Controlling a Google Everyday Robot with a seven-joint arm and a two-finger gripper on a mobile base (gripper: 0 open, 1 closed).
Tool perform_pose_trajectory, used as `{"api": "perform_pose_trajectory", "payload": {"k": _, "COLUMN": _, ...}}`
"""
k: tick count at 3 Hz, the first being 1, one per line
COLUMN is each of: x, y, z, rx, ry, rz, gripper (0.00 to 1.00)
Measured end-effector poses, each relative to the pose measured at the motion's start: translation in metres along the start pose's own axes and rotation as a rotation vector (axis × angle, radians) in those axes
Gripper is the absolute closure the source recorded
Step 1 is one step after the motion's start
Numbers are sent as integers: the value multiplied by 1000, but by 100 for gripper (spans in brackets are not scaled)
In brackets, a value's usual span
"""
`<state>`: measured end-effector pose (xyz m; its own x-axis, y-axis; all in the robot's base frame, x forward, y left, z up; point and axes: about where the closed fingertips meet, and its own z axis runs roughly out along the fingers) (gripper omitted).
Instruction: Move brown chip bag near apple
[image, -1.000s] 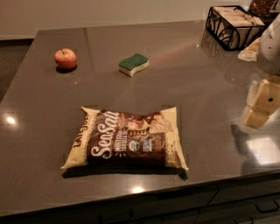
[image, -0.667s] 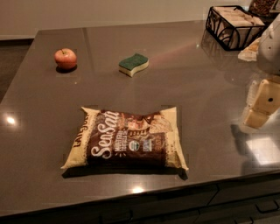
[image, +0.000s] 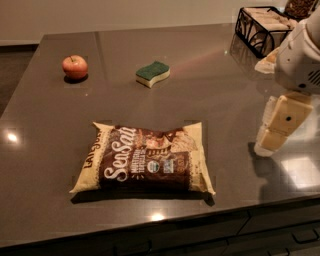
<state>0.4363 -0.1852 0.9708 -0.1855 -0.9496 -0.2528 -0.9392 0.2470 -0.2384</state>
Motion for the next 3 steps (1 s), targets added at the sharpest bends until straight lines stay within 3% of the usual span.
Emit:
{"api": "perform_pose_trajectory", "payload": {"k": 1, "x": -31, "y": 16, "z": 26, "rx": -22, "ry": -47, "rz": -43, "gripper": 0}}
{"api": "perform_pose_trajectory", "payload": {"k": 3, "x": -85, "y": 46, "z": 87, "rx": -89, "ry": -76, "rz": -133, "gripper": 0}}
